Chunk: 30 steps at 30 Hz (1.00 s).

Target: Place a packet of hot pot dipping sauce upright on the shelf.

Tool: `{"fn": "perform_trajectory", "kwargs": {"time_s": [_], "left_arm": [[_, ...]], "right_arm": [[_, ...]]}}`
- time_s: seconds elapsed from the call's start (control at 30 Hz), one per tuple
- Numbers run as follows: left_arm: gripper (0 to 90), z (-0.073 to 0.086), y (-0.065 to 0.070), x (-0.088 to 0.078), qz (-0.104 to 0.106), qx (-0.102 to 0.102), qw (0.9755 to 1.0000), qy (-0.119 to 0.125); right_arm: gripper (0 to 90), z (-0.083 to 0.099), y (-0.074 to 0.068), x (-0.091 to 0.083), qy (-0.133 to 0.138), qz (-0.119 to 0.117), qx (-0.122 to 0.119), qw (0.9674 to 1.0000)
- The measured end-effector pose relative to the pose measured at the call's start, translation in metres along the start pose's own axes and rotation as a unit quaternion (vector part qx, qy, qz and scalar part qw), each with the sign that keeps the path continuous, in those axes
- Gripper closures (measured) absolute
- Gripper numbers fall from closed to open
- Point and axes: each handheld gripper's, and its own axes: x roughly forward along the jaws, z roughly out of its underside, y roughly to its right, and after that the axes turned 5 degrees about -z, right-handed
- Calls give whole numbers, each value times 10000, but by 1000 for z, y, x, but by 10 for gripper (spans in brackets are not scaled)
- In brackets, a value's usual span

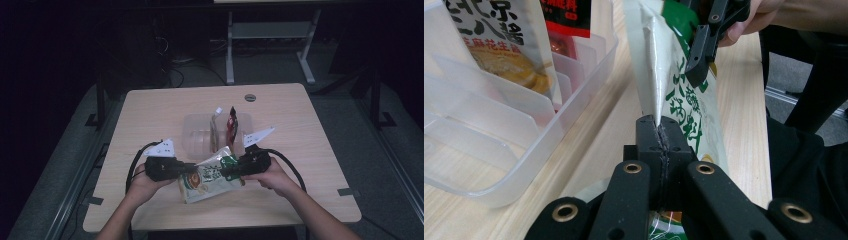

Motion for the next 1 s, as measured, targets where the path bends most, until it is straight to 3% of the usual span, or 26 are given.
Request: {"fn": "perform_trajectory", "kwargs": {"time_s": [0.2,0.33,0.57,0.63,0.7,0.87,1.0], "left_arm": [[891,2,-4,2,5,-16,10000,-42],[801,5,-4,4,-62,6,9999,-123],[680,4,-7,-9,-357,-83,9992,136],[740,4,-9,-13,-369,-118,9991,181],[890,4,-9,-16,-277,-104,9994,190],[899,-3,0,-10,-93,-21,9998,168],[899,-7,7,0,-207,36,9996,162]], "right_arm": [[892,-1,0,1,-33,-74,-13,10000],[897,-1,-2,0,-65,-18,-1,10000],[897,-2,-3,-3,-37,-27,-46,10000],[897,-2,-2,-5,30,-67,-23,10000],[897,-3,-3,-6,75,-97,-25,9999],[897,-5,-7,-9,176,-167,-76,9997],[898,-7,-12,-8,216,-263,-155,9993]]}}
